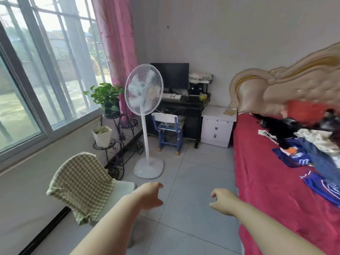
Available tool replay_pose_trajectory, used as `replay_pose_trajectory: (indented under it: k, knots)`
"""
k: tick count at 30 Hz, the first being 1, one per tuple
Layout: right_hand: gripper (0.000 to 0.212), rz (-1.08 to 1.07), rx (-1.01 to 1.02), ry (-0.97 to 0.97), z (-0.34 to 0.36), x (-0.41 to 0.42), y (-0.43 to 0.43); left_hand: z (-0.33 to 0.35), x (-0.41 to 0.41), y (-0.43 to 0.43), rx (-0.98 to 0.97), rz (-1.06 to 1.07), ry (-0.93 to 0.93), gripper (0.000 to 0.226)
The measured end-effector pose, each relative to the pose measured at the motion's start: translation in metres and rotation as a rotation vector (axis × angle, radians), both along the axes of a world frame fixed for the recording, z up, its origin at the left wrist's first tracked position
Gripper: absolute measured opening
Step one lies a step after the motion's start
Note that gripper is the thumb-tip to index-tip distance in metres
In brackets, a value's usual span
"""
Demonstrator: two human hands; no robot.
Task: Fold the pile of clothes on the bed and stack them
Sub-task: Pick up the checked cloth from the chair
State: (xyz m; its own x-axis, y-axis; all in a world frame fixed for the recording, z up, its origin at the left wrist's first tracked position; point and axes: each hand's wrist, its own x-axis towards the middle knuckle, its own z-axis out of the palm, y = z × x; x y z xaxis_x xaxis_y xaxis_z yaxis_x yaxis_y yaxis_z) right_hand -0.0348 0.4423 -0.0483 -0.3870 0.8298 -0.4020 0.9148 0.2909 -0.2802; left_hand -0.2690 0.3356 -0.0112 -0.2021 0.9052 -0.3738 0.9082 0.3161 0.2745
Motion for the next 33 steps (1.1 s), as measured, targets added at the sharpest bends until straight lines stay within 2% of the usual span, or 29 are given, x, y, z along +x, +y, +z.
replay_pose_trajectory:
  k: [6,12,23,29,33]
  knots:
    - [0.045,-0.099,0.033,0.023,0.004,-0.047,0.058,0.008,-0.06,0.09,0.018,-0.134,0.026,0.061]
    - [0.045,-0.134,0.019,0.0,-0.009,-0.085,0.113,-0.011,-0.1,0.156,-0.013,-0.185,0.014,0.061]
    - [0.042,0.054,-0.023,-0.004,-0.03,-0.219,0.243,-0.019,-0.211,0.239,0.002,0.016,0.003,0.061]
    - [0.042,0.207,-0.063,-0.003,-0.038,-0.319,0.256,-0.031,-0.293,0.225,-0.041,0.161,0.04,0.061]
    - [0.042,0.215,-0.074,-0.002,-0.043,-0.37,0.254,-0.038,-0.343,0.22,-0.055,0.17,0.044,0.059]
